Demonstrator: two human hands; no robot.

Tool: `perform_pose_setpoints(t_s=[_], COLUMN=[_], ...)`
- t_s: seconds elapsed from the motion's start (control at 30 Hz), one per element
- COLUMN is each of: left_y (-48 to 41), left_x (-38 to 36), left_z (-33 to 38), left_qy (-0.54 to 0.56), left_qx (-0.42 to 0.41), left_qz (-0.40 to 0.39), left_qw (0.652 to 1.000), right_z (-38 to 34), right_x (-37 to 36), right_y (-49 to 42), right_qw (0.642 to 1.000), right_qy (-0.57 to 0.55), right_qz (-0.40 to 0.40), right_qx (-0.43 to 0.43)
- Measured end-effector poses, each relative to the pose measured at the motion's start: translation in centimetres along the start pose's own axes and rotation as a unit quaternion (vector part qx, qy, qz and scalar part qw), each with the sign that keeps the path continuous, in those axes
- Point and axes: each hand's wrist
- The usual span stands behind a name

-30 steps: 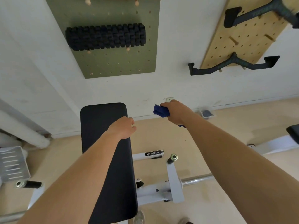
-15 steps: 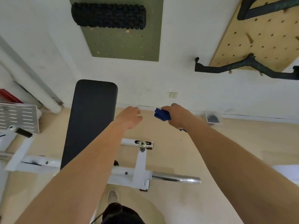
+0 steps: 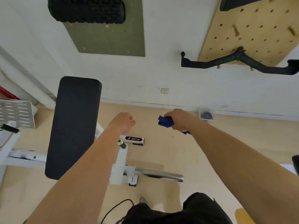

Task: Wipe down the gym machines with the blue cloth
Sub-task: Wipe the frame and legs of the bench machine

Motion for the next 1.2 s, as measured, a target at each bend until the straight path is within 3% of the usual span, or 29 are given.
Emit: perform_pose_setpoints(t_s=[0.13, 0.43, 0.63, 0.83, 1.0, 1.2], left_y=[-1.8, -4.5, -4.0, -4.2, -8.2, -15.0], left_x=[-1.5, -7.6, -10.5, -13.0, -15.1, -15.9], left_z=[3.5, 13.5, 19.6, 20.1, 16.6, 13.8], left_qy=[0.011, 0.101, 0.153, 0.21, 0.281, 0.358], left_qx=[0.025, 0.171, 0.239, 0.303, 0.34, 0.339], left_qz=[-0.004, 0.034, 0.087, 0.071, 0.059, 0.06], left_qw=[1.0, 0.98, 0.955, 0.927, 0.895, 0.868], right_z=[4.0, 14.2, 14.5, 14.1, 13.2, 11.3], right_x=[2.2, 7.7, 10.0, 9.5, 9.0, 10.7], right_y=[-1.1, -6.4, -7.3, -9.5, -14.8, -21.6], right_qw=[0.999, 0.979, 0.945, 0.912, 0.892, 0.893], right_qy=[0.007, 0.105, 0.172, 0.184, 0.241, 0.247], right_qz=[-0.026, -0.126, -0.17, -0.231, -0.271, -0.293], right_qx=[0.033, 0.118, 0.219, 0.285, 0.27, 0.237])
Point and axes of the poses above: each hand's wrist, its own y-axis away from the middle knuckle, its own x-axis out of the back of the hand, z = x × y, and after that the axes turned 15 degrees about -z, right-handed
